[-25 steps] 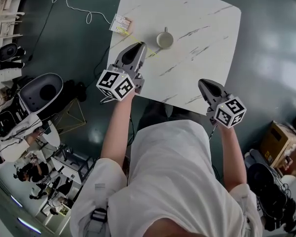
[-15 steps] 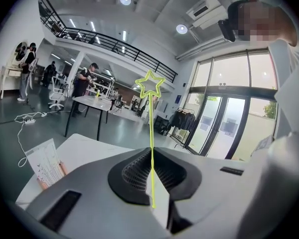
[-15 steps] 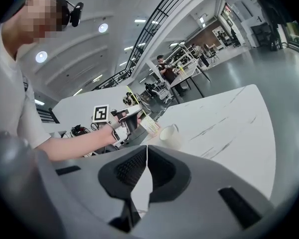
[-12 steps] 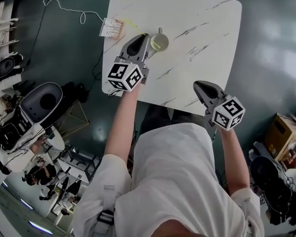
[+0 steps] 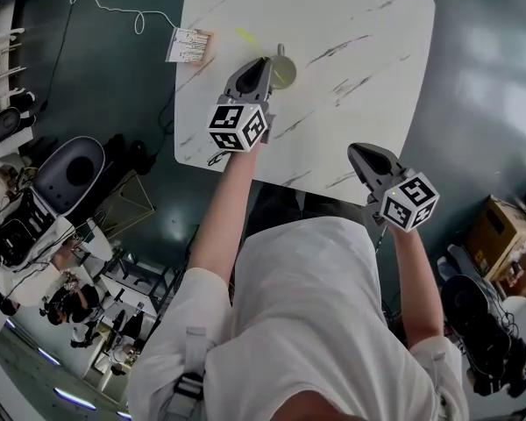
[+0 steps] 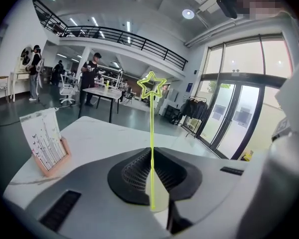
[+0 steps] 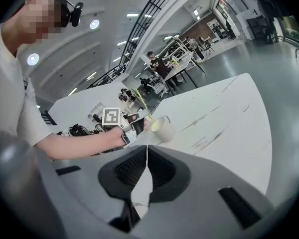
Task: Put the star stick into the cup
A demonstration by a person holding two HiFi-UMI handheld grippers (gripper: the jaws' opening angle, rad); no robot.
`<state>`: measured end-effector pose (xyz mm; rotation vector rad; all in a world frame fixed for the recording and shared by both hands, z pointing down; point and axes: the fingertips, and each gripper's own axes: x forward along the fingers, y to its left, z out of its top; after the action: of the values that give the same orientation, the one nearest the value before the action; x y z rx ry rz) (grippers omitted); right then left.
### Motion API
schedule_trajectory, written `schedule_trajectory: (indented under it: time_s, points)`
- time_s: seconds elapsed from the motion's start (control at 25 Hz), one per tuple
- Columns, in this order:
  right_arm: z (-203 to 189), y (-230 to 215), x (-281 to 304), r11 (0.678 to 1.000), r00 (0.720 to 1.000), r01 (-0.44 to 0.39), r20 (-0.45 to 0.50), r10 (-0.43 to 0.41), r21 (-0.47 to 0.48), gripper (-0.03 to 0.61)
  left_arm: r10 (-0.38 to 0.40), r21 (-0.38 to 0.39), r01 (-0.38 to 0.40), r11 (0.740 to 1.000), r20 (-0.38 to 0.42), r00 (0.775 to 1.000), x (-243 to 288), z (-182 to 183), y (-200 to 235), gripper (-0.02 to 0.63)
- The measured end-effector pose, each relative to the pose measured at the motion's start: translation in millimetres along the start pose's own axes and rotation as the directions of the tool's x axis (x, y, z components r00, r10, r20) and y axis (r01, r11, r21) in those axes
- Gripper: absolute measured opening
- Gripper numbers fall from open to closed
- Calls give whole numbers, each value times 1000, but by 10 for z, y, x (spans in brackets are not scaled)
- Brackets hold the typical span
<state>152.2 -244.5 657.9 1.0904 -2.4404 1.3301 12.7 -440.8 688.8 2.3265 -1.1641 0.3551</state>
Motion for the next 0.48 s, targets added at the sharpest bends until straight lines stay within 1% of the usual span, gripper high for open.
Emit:
schedule_trajectory:
  time_s: [0.16, 0.32, 0.4, 0.44, 0.48]
  points:
    - [-25, -47, 40, 1000, 1000, -2, -4, 2, 7, 26, 14, -20, -14, 1000, -17, 1000, 22, -107, 59, 26]
    - [-40, -74, 64, 1000, 1000, -3, -7, 3, 13, 26, 8, -48, -11, 999, -50, 999, 44, -219, 91, 34]
    - [-44, -55, 72, 1000, 1000, -5, -9, 5, 16, 26, 11, -54, -15, 998, -65, 998, 27, -249, 102, 65]
    - [-46, -43, 77, 1000, 1000, -8, -10, 8, 16, 26, 15, -56, -19, 998, -71, 997, 12, -260, 108, 97]
    - [-51, -32, 82, 1000, 1000, -10, -11, 10, 15, 26, 18, -57, -22, 998, -75, 997, -7, -268, 110, 104]
